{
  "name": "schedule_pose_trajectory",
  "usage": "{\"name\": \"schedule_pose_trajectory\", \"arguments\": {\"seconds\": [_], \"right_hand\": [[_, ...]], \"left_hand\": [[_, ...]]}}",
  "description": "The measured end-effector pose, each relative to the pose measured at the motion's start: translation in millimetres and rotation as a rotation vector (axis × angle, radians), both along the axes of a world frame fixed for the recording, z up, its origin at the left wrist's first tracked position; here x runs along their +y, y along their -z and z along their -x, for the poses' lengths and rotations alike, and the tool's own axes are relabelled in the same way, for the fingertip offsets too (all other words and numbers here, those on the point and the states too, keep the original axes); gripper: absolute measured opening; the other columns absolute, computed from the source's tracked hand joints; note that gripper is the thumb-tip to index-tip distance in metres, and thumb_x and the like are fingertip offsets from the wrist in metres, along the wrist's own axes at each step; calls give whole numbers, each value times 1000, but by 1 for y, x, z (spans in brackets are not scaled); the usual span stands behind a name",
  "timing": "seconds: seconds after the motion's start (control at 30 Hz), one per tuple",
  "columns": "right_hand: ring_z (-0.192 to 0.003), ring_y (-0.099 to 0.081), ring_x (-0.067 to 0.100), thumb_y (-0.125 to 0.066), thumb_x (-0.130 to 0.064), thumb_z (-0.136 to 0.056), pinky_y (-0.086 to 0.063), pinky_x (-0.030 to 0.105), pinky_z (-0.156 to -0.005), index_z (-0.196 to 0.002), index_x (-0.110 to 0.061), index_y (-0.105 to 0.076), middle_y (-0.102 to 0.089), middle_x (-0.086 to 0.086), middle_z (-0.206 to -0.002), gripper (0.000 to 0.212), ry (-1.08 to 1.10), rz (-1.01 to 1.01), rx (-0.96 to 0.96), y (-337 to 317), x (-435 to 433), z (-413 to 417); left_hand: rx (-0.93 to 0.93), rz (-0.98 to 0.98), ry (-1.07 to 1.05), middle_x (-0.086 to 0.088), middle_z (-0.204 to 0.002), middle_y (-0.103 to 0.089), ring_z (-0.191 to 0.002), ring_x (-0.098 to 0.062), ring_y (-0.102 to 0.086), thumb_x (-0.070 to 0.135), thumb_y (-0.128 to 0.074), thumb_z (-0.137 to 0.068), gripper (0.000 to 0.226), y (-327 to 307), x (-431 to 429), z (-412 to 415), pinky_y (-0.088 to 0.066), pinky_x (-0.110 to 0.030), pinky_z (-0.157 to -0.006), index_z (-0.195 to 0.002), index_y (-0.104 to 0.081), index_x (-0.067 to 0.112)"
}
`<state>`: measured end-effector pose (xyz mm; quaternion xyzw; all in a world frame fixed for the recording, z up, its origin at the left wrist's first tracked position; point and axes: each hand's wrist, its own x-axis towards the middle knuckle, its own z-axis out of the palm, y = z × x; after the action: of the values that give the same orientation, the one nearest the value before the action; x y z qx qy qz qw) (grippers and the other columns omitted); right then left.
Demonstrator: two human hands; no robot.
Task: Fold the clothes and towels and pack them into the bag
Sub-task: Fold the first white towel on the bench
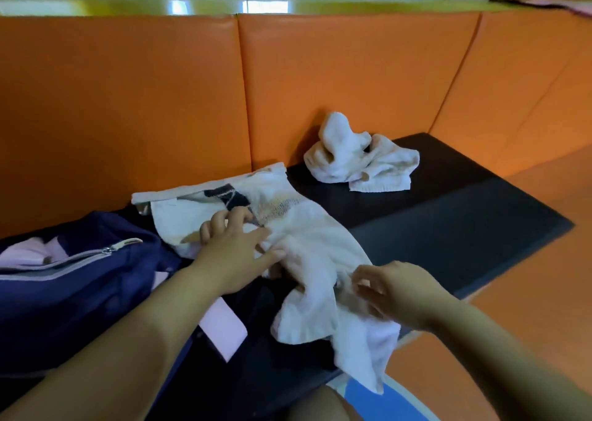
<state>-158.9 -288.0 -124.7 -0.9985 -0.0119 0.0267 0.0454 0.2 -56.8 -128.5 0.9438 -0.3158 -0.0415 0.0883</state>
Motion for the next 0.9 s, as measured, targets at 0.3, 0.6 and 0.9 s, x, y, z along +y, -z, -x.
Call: {"name": "schedule_pose_trajectory", "arguments": {"seconds": [0.3, 0.6, 0.9], "right_hand": [[-107, -54, 20, -59, -50, -84, -48, 37, -83, -126, -33, -50, -51, -7, -124, 46, 73, -156, 88, 3, 3, -31], [-126, -46, 16, -60, -47, -85, -42, 34, -98, -135, -30, -47, -46, -12, -142, 54, 63, -158, 103, 10, -6, 26], [-107, -58, 13, -50, -60, -86, -51, 33, -89, -123, -32, -55, -61, -11, -124, 47, 179, -11, 219, -6, -26, 72]], "left_hand": [[209, -44, 101, 5, -141, -39, -127, -24, -33, 51, -63, -79, 64, -13, 8, 26, -32, -42, -105, -136, -33, 41], [253, -215, 426, 7, -146, -32, -137, -24, -20, 25, -60, -78, 82, -12, -30, 72, -10, -47, -115, -144, -16, 45], [401, -130, 429, 11, -100, -58, -99, -10, -50, 36, -41, -70, 37, -5, -8, 98, -46, -37, -89, -99, -64, 31]]}}
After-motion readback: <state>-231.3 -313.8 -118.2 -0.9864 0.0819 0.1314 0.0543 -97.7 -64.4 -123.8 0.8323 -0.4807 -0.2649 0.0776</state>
